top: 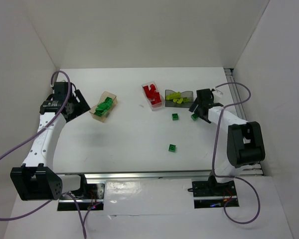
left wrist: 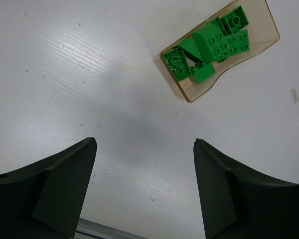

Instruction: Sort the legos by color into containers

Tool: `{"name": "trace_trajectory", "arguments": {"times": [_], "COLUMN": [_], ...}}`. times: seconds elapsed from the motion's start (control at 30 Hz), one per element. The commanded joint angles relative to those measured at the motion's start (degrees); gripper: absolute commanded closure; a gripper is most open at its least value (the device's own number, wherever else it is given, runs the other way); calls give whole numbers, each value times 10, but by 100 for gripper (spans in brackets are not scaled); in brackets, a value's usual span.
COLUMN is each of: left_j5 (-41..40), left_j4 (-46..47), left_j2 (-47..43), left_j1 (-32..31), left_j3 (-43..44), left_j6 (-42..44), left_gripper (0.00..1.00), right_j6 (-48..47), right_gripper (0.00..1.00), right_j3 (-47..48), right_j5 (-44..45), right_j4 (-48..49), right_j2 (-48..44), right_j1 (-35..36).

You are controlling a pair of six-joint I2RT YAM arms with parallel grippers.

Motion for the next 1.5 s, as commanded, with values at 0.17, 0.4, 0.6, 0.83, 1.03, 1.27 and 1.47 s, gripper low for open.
{"name": "trace_trajectory", "arguments": {"times": [0.17,0.4,0.6,0.83,1.03,1.27,1.47], "left_j5": [5,10,15,51,12,-36,-93], "left_j4": [16,16,16,34,34,23,-8], "left_j2": [-2,-9,-9,4,51,66,79], "left_j1": [4,4,4,-67,-184,-217,-207], "left_j3": [1,-4,1,1,1,18,44], "left_j6": [15,15,15,31,-4,-18,-18], "left_gripper": [12,12,12,11,11,10,10], "right_j6": [34,27,22,-14,-48,-97,-119], "right_gripper": [12,16,20,19,10,5,2], "right_j3": [-27,-1,5,13,-19,-38,3], "right_j5": [-62,-54,-10,-38,-132,-169,-140], "right_j4": [25,37,32,24,47,63,44], "right_j2": [46,94,105,109,63,18,51], "right_j1": [-11,7,23,17,54,108,133]}}
